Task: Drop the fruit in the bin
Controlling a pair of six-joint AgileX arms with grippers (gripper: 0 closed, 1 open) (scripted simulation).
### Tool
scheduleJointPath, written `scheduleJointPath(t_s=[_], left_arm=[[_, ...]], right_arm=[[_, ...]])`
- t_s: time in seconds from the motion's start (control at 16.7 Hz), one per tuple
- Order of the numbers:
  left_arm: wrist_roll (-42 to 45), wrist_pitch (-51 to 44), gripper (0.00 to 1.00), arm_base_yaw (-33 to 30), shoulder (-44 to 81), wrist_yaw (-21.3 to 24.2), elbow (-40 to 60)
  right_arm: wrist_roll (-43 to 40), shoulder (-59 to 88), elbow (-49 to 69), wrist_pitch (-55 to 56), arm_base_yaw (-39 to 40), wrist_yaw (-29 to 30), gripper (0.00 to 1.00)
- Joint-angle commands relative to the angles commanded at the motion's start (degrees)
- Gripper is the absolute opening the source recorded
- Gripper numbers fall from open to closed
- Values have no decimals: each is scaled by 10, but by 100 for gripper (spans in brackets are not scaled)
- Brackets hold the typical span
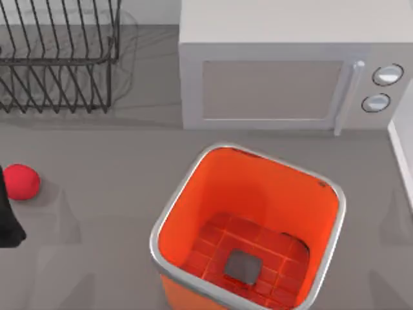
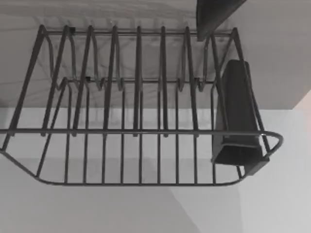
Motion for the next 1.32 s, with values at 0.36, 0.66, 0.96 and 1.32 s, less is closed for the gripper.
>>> scheduleJointPath(t_s=[0.36,0.66,0.96,1.32], left_arm=[[10,-40,100,2,59,0,57],[38,-158,100,3,270,2,218],[73,-314,100,5,580,5,412],[109,-482,100,9,901,7,625]], right_arm=[[0,0,0,0,0,0,100],[0,0,0,0,0,0,100],[0,0,0,0,0,0,100],[0,0,0,0,0,0,100]])
